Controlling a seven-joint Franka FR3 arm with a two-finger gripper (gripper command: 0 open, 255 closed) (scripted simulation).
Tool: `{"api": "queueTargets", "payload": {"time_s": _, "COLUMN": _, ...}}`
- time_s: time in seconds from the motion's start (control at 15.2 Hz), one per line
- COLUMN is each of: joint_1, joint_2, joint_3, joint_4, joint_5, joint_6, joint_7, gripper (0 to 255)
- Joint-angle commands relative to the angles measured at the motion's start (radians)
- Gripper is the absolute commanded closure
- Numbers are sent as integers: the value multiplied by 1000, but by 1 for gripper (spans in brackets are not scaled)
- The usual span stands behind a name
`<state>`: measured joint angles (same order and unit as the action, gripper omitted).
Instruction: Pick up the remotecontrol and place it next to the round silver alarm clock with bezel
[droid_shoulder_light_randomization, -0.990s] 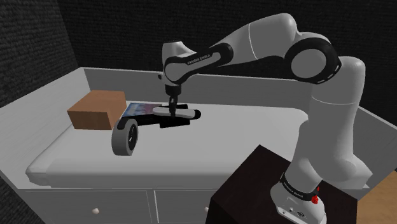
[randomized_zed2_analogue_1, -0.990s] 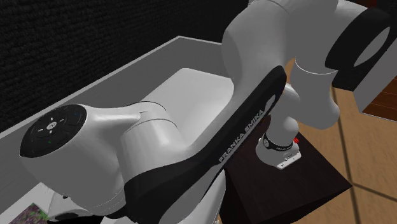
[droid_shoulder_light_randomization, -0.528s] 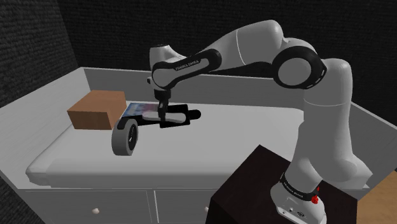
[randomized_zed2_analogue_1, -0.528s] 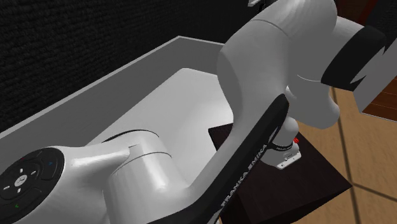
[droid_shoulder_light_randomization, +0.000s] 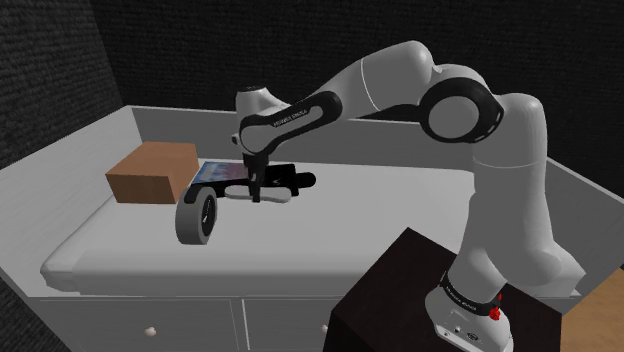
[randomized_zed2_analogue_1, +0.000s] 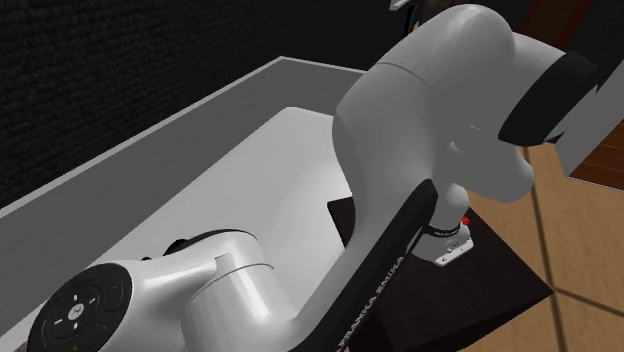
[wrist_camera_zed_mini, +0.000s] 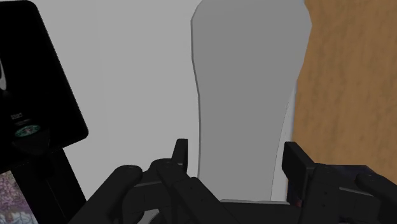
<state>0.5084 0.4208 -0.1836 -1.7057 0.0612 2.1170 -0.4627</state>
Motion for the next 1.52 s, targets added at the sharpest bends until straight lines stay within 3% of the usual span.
{"api": "queueTargets", "payload": {"time_s": 0.0, "joint_1": -1, "joint_2": 11, "joint_3": 1, "joint_4": -15, "joint_5": 3, "joint_6": 27, "joint_7": -2, "gripper": 255}}
{"api": "queueTargets", "payload": {"time_s": 1.45, "joint_1": -16, "joint_2": 182, "joint_3": 23, "joint_4": -67, "joint_5": 37, "joint_6": 248, "joint_7": -19, "gripper": 255}}
